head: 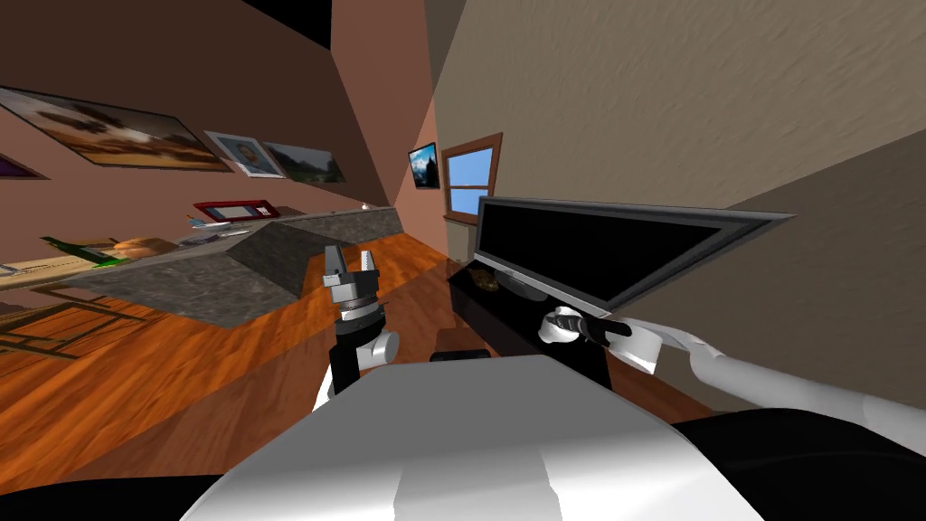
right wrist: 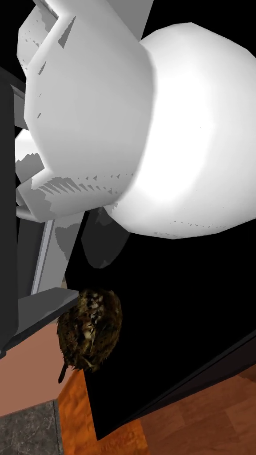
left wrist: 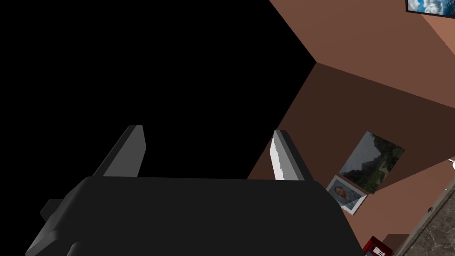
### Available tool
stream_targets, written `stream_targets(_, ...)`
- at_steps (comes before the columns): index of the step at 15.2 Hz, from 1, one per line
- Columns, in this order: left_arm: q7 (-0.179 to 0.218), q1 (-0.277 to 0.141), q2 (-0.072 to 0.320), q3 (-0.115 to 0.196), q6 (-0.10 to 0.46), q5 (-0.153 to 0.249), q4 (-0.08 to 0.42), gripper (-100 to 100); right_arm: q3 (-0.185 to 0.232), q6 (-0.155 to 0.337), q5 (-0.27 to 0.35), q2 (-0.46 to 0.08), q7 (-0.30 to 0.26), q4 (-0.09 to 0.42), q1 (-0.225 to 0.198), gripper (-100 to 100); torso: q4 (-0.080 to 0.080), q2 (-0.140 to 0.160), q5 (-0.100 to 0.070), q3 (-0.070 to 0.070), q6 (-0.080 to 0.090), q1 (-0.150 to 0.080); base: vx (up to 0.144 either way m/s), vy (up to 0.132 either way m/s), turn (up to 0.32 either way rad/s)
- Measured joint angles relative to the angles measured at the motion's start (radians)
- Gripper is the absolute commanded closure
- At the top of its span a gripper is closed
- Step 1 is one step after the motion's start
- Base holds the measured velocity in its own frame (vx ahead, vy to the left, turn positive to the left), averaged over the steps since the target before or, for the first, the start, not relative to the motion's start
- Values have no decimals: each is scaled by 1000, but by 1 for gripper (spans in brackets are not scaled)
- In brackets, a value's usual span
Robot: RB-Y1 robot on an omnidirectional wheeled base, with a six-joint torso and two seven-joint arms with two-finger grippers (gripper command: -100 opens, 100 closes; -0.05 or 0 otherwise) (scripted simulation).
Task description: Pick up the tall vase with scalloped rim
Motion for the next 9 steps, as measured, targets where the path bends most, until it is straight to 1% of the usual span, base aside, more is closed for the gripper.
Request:
stream_targets(2,0,0,0,0,0,0,0,0,16,19,-20,-37,14,10,0,-100,0,1,0,0,0,-1,32,95,47)
stream_targets(4,0,0,0,0,0,0,0,0,20,33,-26,-67,20,16,17,-100,1,2,0,1,0,-1,23,79,39)
stream_targets(6,0,0,0,0,0,0,0,0,42,45,-45,-93,36,30,8,-100,1,2,-1,1,0,-3,26,71,43)
stream_targets(7,0,0,0,0,0,0,0,0,60,53,-58,-101,49,41,-7,-100,1,2,-1,1,0,-3,31,90,65)
stream_targets(8,0,0,0,0,0,0,0,0,75,60,-73,-118,62,50,-11,-100,1,2,-1,1,0,-2,37,103,67)
stream_targets(9,0,0,0,0,0,0,0,0,80,70,-73,-128,69,57,-5,-100,1,2,-1,1,0,-1,40,103,45)
